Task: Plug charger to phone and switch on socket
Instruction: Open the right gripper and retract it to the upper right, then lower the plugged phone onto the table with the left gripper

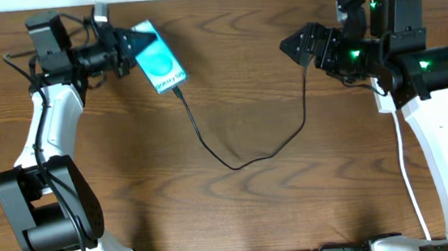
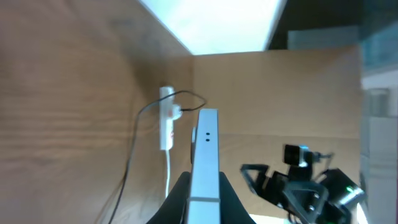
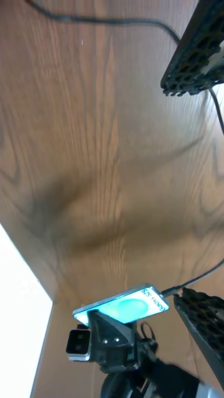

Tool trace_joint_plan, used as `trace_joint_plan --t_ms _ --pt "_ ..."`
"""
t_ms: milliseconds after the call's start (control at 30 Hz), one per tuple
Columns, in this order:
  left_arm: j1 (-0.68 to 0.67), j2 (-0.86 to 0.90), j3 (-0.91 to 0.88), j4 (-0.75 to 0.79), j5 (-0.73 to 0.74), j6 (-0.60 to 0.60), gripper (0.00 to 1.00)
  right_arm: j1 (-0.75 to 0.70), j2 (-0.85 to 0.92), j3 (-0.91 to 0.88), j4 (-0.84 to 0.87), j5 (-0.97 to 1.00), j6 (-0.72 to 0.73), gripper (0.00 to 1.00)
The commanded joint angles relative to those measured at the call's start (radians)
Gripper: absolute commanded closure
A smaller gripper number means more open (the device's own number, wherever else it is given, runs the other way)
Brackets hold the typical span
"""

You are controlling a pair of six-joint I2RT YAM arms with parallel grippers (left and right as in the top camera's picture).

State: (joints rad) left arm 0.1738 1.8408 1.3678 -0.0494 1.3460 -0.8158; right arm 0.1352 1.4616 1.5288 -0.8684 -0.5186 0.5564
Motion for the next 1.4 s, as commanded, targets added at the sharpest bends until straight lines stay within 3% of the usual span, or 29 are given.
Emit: trace_joint_plan --t_ms 0,167,367,1367 --pt "-0.002 -0.006 0.01 -0.182 -0.088 0.258 0.93 0.006 -0.014 0.0 -0.037 0.052 -0.066 0.01" --pt "-0.002 -0.006 0.01 -0.483 -0.277 0.472 0.93 0.007 -0.014 0.0 -0.088 0.076 -0.102 0.01" --pt "-0.003 -0.006 0.002 -0.645 -0.457 0.577 0.93 0.013 -0.014 0.0 -0.102 0.09 -0.109 0.01" --pt "-0.003 0.029 -0.343 -0.472 -0.571 0.605 0.93 0.084 -0.014 0.0 -0.12 0.148 -0.109 0.01"
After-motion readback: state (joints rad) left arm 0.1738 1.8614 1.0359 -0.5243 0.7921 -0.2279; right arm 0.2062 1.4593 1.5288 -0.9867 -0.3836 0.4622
